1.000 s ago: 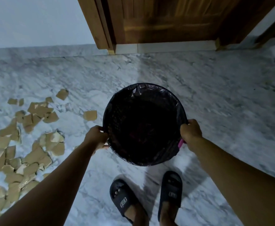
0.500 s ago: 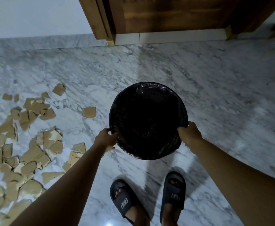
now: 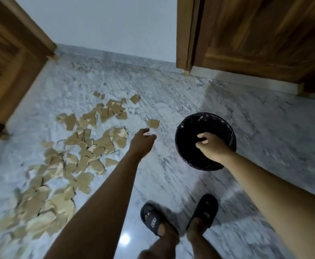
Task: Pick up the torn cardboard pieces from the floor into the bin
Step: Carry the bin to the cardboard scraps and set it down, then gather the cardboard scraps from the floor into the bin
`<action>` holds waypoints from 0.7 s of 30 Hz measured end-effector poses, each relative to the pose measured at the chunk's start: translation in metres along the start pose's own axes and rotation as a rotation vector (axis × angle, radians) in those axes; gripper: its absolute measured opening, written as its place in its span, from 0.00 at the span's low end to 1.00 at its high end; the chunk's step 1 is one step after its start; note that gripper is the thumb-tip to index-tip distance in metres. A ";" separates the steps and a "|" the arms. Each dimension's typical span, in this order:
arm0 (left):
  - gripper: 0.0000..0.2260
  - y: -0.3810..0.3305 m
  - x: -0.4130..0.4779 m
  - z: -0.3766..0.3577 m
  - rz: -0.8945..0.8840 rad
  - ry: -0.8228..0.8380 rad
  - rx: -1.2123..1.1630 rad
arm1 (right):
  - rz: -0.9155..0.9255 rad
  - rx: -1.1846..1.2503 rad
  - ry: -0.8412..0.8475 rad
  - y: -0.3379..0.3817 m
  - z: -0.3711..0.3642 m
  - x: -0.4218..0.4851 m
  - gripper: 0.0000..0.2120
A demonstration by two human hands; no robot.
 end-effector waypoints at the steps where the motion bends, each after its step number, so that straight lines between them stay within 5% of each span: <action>1: 0.23 0.004 -0.022 0.016 0.002 -0.010 -0.008 | 0.029 -0.033 0.022 0.021 -0.009 -0.014 0.23; 10: 0.22 0.103 -0.227 0.176 0.017 -0.231 -0.086 | 0.238 -0.388 0.218 0.187 -0.166 -0.137 0.27; 21: 0.24 0.271 -0.365 0.308 0.125 -0.359 0.015 | 0.349 -0.674 0.227 0.284 -0.361 -0.207 0.30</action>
Point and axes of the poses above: each hand's wrist, its own x-axis towards the middle knuckle, its own z-axis out of the back of the hand, y = z × x, the point moved 4 cm from there along x, towards the middle knuckle, and after that the axes turned 11 degrees about y, right-handed, at the moved point
